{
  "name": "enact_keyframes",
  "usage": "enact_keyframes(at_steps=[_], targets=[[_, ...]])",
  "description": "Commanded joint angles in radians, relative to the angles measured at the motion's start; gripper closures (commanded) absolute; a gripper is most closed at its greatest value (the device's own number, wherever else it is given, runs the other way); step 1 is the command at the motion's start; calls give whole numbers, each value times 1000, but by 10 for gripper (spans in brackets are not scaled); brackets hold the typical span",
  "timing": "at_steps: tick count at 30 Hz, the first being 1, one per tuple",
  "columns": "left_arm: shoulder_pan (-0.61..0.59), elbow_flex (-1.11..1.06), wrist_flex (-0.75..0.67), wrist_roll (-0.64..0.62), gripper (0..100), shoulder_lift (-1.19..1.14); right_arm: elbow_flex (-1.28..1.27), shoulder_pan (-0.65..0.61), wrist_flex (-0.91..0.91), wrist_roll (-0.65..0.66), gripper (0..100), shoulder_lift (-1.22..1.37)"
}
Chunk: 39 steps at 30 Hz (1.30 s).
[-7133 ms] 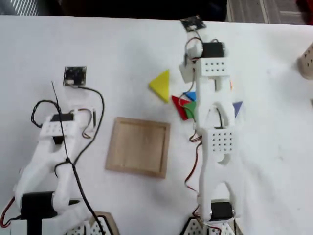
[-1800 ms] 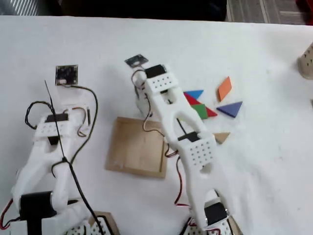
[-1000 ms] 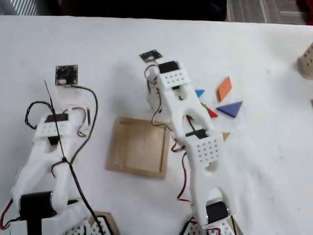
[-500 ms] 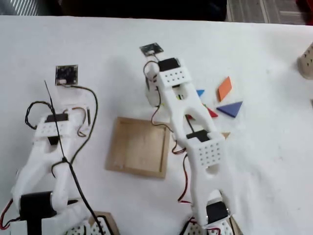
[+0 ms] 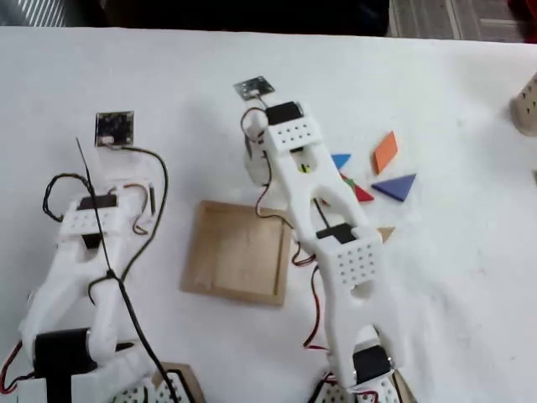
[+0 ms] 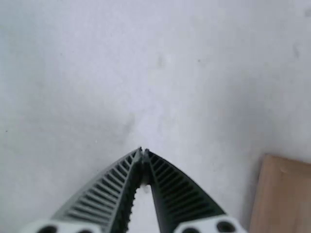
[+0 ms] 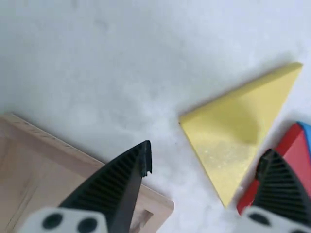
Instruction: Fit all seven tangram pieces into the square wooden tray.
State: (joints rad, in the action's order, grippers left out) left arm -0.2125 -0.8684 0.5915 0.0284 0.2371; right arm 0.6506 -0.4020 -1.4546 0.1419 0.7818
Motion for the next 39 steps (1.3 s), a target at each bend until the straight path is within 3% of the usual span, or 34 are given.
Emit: enact_keyframes(at_steps=[1, 18, 26, 39], targets=[[-10, 31, -25, 9, 976, 54, 8, -10, 18, 0, 663, -16], [-10, 31, -25, 11, 976, 53, 15, -8, 36, 63, 665, 74], [-10, 31, -25, 11, 976, 53, 186, 13, -88, 54, 665, 30], [-10, 34, -26, 11, 976, 51, 178, -33, -96, 58, 665, 59]])
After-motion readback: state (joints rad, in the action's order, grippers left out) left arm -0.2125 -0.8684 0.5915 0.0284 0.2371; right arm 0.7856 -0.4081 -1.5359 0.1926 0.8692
